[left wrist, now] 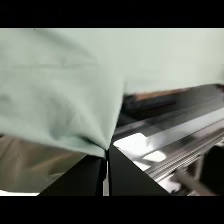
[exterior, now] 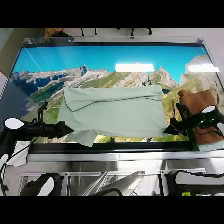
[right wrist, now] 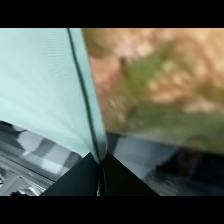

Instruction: Fold the shirts.

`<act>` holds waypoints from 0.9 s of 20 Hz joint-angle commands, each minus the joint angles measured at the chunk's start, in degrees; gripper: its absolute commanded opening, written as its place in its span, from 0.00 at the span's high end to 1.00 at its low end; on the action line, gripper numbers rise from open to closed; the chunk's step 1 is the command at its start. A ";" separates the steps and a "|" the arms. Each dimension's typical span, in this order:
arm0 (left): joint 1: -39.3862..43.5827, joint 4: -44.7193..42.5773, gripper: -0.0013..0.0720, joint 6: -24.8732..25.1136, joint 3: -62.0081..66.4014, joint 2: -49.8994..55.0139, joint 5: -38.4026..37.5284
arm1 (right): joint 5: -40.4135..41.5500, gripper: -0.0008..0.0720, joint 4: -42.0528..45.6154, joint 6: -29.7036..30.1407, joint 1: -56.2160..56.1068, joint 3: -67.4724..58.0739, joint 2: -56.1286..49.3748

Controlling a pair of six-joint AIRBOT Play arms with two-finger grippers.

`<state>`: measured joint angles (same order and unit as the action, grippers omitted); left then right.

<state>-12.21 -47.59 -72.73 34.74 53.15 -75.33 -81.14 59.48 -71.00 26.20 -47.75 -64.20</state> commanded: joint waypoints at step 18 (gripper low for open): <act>9.66 -14.84 0.96 -5.07 35.12 28.04 15.98 | 30.75 0.97 -28.74 17.99 -7.61 -8.44 -2.45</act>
<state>-3.84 -62.39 -78.15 61.56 70.91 -63.88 -58.83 34.54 -57.52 20.82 -53.98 -62.19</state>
